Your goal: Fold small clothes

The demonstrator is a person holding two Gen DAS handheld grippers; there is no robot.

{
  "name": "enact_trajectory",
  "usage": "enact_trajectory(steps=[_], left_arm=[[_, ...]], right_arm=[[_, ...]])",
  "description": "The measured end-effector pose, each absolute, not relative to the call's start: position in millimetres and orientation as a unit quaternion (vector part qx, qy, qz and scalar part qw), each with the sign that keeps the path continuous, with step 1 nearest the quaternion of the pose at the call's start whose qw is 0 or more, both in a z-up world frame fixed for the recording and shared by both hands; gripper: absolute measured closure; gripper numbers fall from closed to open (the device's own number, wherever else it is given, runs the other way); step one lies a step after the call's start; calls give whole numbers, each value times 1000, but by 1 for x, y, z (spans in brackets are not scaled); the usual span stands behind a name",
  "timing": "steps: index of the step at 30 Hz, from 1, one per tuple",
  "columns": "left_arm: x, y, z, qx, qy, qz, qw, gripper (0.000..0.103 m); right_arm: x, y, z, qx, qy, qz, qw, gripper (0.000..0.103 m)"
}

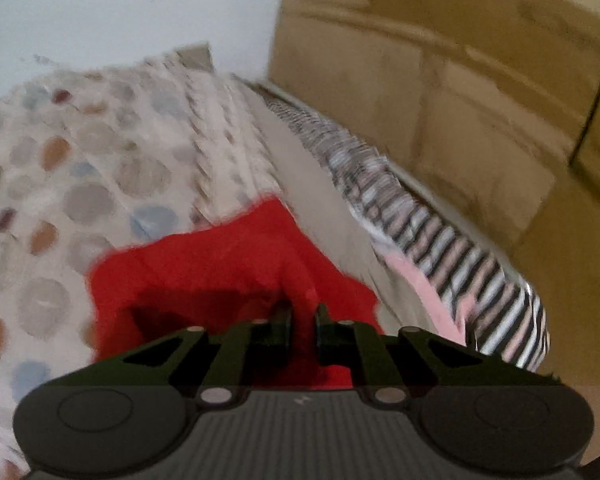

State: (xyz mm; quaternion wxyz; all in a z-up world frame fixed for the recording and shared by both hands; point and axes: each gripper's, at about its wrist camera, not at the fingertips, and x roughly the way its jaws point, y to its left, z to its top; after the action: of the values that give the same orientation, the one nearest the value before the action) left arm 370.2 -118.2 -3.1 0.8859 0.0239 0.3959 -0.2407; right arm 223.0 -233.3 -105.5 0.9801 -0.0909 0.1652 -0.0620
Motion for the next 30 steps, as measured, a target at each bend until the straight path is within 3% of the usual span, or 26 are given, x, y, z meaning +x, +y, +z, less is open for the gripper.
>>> enact_trajectory(steps=[3,5,6,7,8,9,10,18,23,30], left_arm=[[361,-117,-15,38,381,-251,889,91],[356,-106,-11,27,363,-269,892,83],[356,-100,-8,15,357,-277,892,70],[355,-96,-3,6,347,-289,892,46],[351,-92,1,1,334,-305,892,34],[345,-88,6,1,313,-322,893,11],[338,-84,10,2,291,-332,897,0],[292,-46,27,-44,199,-348,915,0],[275,6,21,-50,163,-264,949,0],[286,42,-25,-77,197,-230,950,0]], right_arm=[[224,-234,-110,-90,166,-60,980,1],[224,-236,-112,-83,166,-58,981,1],[226,-237,-112,-80,168,-58,981,1],[226,-237,-112,-77,169,-59,981,1],[227,-236,-113,-76,171,-59,981,1],[227,-235,-113,-76,172,-60,980,1],[225,-234,-113,-77,172,-62,980,1],[228,-231,-114,-83,181,-69,978,1],[226,-233,-109,-88,172,-62,979,1],[235,-256,-70,11,141,-21,990,1]])
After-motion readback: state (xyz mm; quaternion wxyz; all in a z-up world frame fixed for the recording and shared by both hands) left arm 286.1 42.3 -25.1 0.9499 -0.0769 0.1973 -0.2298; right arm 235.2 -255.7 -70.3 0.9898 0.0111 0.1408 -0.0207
